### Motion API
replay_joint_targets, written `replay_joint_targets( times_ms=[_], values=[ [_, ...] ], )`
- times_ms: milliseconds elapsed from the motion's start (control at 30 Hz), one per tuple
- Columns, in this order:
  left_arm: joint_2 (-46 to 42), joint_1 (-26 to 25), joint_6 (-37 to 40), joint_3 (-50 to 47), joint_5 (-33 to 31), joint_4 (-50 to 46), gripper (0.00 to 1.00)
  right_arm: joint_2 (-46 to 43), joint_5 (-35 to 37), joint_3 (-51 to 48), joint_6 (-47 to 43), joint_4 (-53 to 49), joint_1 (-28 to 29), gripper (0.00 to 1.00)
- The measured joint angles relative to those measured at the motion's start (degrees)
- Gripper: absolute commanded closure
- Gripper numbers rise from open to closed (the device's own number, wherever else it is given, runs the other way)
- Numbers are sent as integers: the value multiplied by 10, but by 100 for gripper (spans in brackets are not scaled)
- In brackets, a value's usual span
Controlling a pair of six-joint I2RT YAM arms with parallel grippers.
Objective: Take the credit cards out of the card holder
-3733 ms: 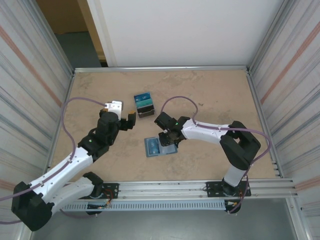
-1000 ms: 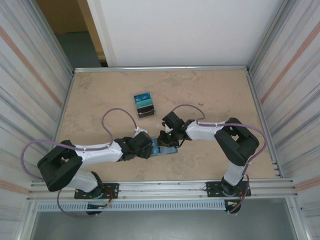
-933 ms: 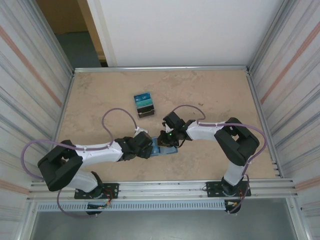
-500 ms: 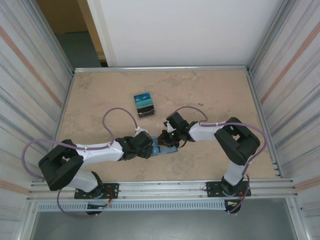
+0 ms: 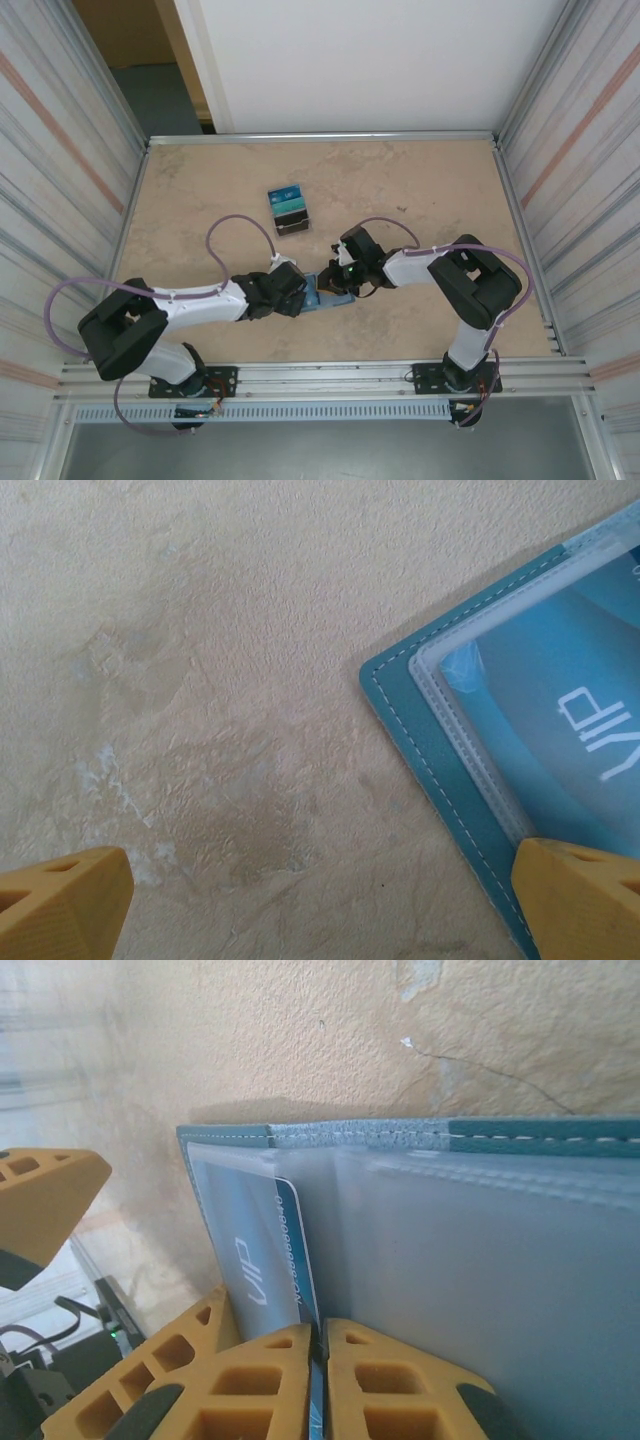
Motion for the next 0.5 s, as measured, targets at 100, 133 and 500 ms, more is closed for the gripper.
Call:
replay_joint_targets(
  times_ms=[100,133,500],
  values=[
    [0,0,0,1,0,-2,1,0,-6,-4,1,9,-3,94],
    [1,0,0,2,0,-3,2,0,-7,-4,1,10,-3,94],
    [3,0,7,8,0,-12,1,0,-22,-4,2,23,-2,91]
  ],
)
